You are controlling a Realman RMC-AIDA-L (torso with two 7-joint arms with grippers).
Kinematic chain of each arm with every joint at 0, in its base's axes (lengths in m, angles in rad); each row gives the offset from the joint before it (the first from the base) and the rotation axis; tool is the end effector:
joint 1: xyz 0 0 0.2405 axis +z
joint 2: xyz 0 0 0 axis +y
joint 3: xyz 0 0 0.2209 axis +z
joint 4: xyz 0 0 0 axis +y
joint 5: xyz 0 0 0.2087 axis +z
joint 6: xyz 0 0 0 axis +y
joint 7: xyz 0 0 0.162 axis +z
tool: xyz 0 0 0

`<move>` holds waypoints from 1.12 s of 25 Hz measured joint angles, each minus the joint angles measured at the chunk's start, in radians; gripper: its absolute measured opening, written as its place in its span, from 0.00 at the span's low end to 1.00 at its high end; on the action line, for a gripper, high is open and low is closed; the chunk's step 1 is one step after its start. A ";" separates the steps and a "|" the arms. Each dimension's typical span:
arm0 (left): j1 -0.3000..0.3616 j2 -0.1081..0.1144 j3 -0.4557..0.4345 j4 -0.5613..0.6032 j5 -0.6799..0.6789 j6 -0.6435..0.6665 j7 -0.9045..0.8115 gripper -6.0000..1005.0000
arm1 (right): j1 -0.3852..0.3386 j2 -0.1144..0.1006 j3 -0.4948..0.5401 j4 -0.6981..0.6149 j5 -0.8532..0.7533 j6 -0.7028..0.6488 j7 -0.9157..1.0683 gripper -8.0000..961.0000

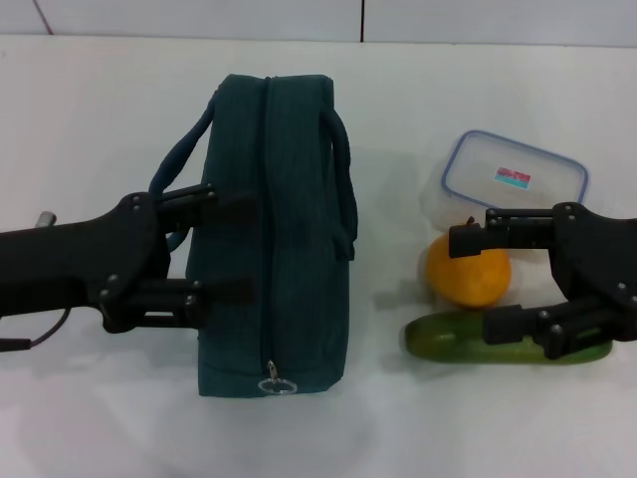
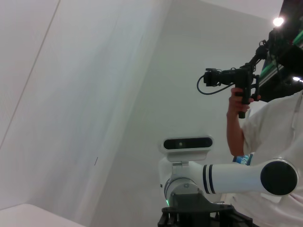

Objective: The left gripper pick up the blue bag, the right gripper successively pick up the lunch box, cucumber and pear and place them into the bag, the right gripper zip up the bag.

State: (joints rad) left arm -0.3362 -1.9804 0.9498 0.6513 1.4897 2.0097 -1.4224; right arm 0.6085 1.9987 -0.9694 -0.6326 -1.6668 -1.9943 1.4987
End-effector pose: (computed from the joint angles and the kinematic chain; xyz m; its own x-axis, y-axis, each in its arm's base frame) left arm -0.2039 0.2425 0.0524 0.5706 0.3147 0.7586 0.2847 -0.9422 0.1767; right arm 0.1477 0.2772 0.0249 0.7319 -0.3036 -0.6100 -0.1254 -0.9400 0.3174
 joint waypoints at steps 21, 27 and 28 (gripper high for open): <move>-0.006 0.000 -0.004 0.019 -0.022 -0.004 -0.085 0.86 | -0.004 0.003 -0.002 0.001 -0.002 0.000 0.000 0.91; -0.011 0.017 -0.035 0.211 0.030 -0.085 -0.440 0.85 | -0.029 0.003 0.003 0.007 -0.002 0.003 -0.010 0.91; -0.011 0.016 -0.054 0.240 0.047 -0.095 -0.473 0.85 | -0.039 0.003 0.005 0.007 -0.001 0.003 -0.016 0.91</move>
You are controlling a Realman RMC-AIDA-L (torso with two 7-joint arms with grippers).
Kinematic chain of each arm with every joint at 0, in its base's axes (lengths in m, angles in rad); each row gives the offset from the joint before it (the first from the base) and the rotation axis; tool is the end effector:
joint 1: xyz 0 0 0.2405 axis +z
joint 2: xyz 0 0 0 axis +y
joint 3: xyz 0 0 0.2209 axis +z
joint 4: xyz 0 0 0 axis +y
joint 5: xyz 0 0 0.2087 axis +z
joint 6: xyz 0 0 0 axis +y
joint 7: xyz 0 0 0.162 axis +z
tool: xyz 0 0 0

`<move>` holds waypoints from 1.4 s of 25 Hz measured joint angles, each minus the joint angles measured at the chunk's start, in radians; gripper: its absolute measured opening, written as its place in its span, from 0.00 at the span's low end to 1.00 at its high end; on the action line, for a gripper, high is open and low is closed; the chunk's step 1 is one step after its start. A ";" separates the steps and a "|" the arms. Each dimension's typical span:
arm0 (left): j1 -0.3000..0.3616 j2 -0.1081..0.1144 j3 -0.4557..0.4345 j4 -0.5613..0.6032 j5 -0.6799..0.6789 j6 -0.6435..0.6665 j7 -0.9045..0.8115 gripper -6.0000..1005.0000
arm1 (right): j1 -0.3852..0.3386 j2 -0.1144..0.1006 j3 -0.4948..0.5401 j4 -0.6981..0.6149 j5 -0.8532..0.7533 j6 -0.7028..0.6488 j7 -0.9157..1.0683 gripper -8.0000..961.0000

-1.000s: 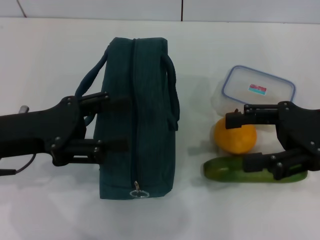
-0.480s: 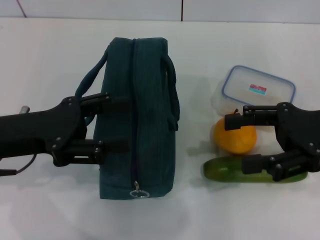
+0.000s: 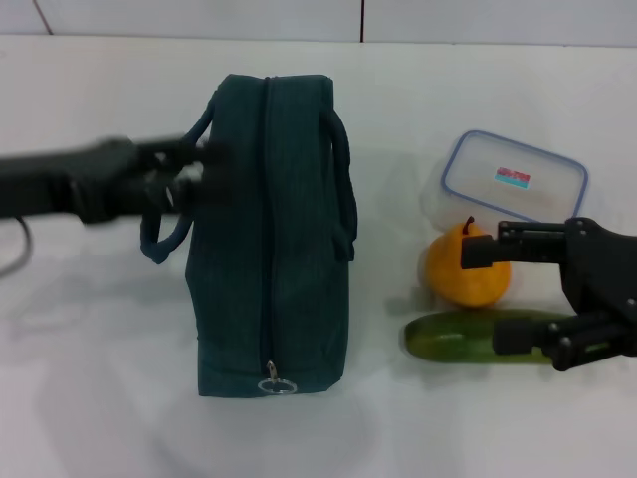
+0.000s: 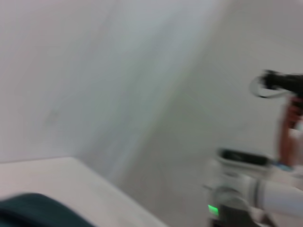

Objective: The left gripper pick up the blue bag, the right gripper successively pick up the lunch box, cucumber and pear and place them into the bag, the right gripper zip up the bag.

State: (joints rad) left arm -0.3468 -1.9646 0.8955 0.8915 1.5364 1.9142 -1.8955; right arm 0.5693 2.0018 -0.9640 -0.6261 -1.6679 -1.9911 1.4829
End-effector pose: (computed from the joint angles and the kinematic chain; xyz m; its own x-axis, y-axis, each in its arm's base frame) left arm -0.1922 0.2731 0.0814 0.5485 0.5412 0.6373 0.5120 -0.8200 0.2556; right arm 0.1587 0.2714 0.0238 0.7160 -0.3235 -0.6186 -0.1576 -0.9382 0.3082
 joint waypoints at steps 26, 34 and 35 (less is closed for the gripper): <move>-0.241 -0.051 -0.185 0.293 0.576 -0.064 -0.599 0.82 | -0.057 -0.010 0.044 0.002 0.010 0.015 -0.035 0.91; -0.239 -0.046 -0.139 0.336 0.602 -0.065 -0.696 0.81 | -0.057 -0.015 0.044 -0.004 0.004 0.034 -0.051 0.91; -0.238 -0.047 -0.134 0.342 0.608 -0.066 -0.700 0.81 | -0.057 -0.015 0.044 -0.003 0.003 0.035 -0.054 0.91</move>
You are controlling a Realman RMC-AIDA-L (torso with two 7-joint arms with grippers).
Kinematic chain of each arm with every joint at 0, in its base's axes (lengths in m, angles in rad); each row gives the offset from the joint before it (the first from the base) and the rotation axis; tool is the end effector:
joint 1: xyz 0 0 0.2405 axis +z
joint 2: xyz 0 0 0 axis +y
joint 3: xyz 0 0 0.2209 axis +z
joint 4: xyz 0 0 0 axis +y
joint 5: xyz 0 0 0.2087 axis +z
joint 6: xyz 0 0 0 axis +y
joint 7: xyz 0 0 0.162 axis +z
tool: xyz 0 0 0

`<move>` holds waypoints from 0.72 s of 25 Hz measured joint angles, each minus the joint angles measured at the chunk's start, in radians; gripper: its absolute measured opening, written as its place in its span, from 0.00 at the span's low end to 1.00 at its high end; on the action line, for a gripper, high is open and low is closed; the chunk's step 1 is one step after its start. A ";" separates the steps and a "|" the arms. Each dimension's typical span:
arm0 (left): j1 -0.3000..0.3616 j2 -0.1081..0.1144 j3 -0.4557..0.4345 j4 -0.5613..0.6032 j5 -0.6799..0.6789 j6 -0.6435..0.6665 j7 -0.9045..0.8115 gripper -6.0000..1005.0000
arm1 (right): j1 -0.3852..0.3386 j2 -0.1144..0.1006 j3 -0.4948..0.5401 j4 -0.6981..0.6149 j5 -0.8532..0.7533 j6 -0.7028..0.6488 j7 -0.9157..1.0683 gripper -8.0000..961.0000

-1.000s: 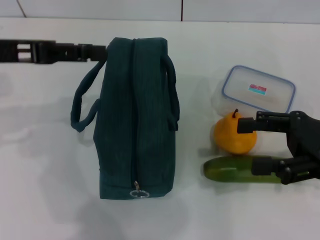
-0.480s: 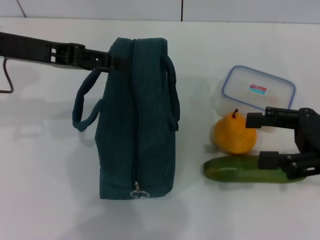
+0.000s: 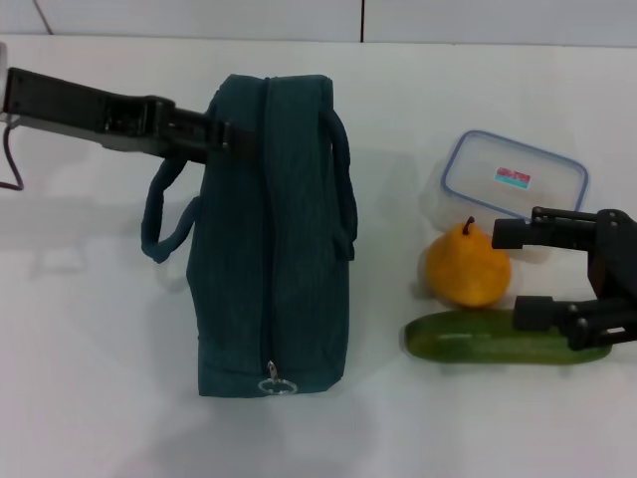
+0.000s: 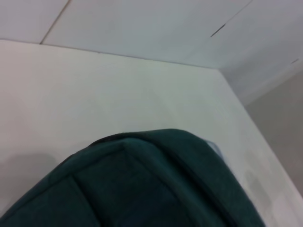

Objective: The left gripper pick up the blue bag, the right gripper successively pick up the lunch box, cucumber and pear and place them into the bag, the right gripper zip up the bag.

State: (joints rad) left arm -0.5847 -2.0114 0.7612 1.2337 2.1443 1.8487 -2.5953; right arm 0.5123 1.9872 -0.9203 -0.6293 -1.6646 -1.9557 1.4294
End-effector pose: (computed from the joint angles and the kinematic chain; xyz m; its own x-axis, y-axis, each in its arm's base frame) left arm -0.1677 0.3297 0.0907 0.4321 0.8558 0.2846 0.8866 -0.4608 0.0394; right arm 0.1783 0.2732 0.0326 0.6999 -0.2952 -0.6504 -0.2101 -0.9554 0.2075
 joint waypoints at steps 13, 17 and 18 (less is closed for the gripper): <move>-0.016 0.007 0.003 -0.003 0.048 0.000 -0.010 0.75 | -0.002 0.001 0.000 0.008 0.003 0.000 -0.009 0.91; -0.016 0.010 0.003 -0.006 0.048 0.000 0.005 0.58 | -0.003 0.001 0.000 0.008 0.004 -0.004 -0.009 0.91; -0.016 0.010 0.003 -0.006 0.048 0.001 0.006 0.50 | -0.003 0.001 0.000 0.008 0.004 -0.005 -0.009 0.91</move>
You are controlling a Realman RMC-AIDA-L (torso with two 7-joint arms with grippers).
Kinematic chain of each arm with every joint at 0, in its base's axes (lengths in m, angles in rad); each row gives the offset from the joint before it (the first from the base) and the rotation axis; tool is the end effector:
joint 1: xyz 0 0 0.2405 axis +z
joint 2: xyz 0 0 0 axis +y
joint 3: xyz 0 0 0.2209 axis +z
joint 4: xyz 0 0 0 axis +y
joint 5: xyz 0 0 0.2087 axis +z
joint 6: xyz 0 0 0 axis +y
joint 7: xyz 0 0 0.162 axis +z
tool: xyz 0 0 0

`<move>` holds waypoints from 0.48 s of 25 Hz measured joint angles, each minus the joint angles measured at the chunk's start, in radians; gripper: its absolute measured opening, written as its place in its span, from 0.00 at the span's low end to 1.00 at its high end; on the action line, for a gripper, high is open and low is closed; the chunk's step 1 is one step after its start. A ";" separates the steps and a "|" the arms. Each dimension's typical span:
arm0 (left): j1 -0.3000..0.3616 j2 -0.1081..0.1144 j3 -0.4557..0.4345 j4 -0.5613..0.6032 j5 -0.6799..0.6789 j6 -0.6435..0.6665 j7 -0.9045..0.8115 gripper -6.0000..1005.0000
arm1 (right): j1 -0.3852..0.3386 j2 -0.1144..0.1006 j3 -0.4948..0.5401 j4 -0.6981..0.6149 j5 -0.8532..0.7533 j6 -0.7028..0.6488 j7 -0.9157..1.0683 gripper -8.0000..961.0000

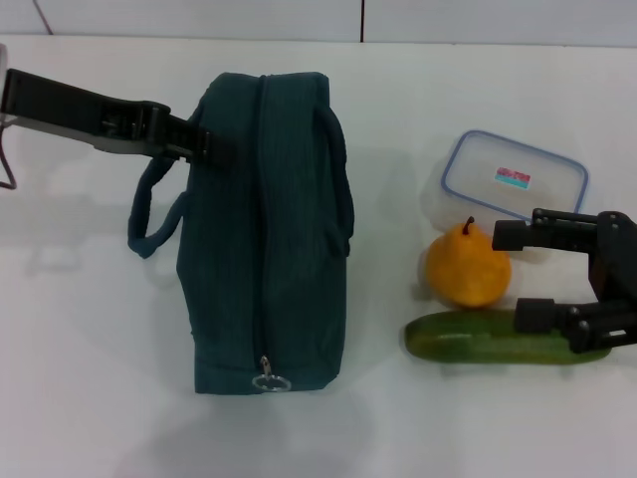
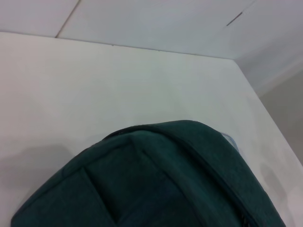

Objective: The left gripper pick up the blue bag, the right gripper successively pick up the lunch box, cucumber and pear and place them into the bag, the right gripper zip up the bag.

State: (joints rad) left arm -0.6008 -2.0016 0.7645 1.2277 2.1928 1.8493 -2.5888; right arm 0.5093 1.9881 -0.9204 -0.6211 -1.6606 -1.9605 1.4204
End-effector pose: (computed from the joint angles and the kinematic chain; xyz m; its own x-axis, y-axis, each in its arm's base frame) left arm -0.1715 0.3324 0.0912 0.4432 0.8589 0.2566 0.8890 -0.4579 -0.0027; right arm 0.1790 0.2716 0.0321 0.6940 -0.2948 -0.6568 -0.2076 -0.9555 0.2095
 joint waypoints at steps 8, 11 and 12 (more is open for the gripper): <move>0.005 -0.005 -0.005 -0.001 -0.005 0.001 -0.005 0.11 | -0.002 0.001 0.000 0.000 0.000 0.001 0.000 0.91; 0.006 -0.007 -0.006 -0.001 -0.006 0.001 -0.006 0.09 | -0.013 0.007 0.002 0.000 0.013 0.003 0.000 0.91; 0.006 -0.008 -0.006 -0.001 -0.006 0.001 -0.006 0.09 | -0.021 0.012 0.009 0.000 0.027 0.003 0.000 0.91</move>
State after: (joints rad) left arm -0.5943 -2.0101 0.7587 1.2271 2.1864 1.8500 -2.5949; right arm 0.4883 2.0003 -0.9111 -0.6211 -1.6339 -1.9573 1.4204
